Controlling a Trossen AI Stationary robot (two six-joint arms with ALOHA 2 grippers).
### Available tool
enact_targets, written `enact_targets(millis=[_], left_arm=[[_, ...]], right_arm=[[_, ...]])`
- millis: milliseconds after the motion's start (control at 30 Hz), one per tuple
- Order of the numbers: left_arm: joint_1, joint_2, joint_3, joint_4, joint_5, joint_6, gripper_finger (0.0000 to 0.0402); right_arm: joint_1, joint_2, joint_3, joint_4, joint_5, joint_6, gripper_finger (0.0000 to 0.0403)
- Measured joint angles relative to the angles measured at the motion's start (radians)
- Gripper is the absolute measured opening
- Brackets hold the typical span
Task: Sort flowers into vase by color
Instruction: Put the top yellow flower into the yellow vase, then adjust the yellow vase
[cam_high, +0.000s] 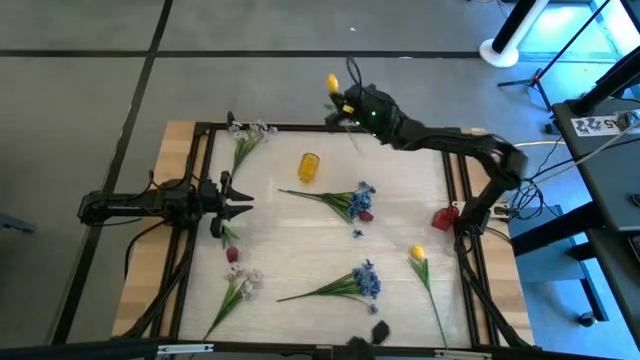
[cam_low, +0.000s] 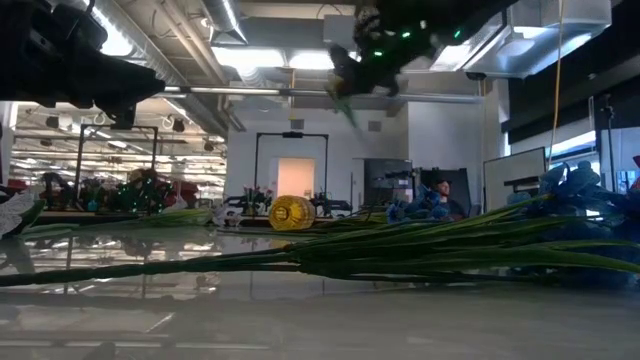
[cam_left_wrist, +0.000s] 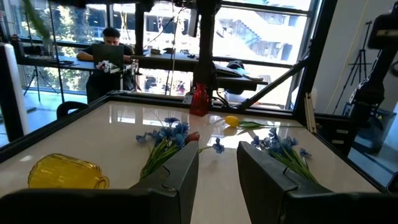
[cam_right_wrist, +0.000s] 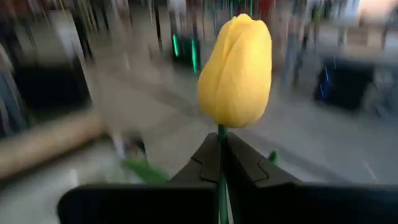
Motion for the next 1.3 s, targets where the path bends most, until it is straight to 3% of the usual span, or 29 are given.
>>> enact_targets(millis=[200, 300, 433, 633, 867, 1000, 1300], left_arm=[[0.000, 0.000, 0.000, 0.000, 0.000, 0.000, 0.0108], [0.000, 0.000, 0.000, 0.000, 0.000, 0.000, 0.0108], [0.000, 0.000, 0.000, 0.000, 0.000, 0.000, 0.0108], [0.000, 0.000, 0.000, 0.000, 0.000, 0.000, 0.0108], [0.000, 0.000, 0.000, 0.000, 0.000, 0.000, 0.0108], [0.000, 0.000, 0.000, 0.000, -0.001, 0.000, 0.0108], [0.000, 0.000, 0.000, 0.000, -0.002, 0.000, 0.0108]], right_arm=[[-0.010, -0.102, 0.000, -0.665, 0.000, 0.111, 0.0009], [-0.015, -0.100, -0.048, -0.836, 0.010, 0.165, 0.0009], [-0.044, -0.099, -0.177, -0.822, -0.013, 0.174, 0.0009], [-0.146, -0.090, -0.351, -0.653, -0.045, 0.171, 0.0009], [-0.251, -0.091, -0.399, -0.552, -0.074, 0.119, 0.0015], [-0.257, -0.091, -0.399, -0.563, -0.090, 0.090, 0.0065], [-0.224, -0.091, -0.245, -0.695, -0.094, -0.067, 0.0255]])
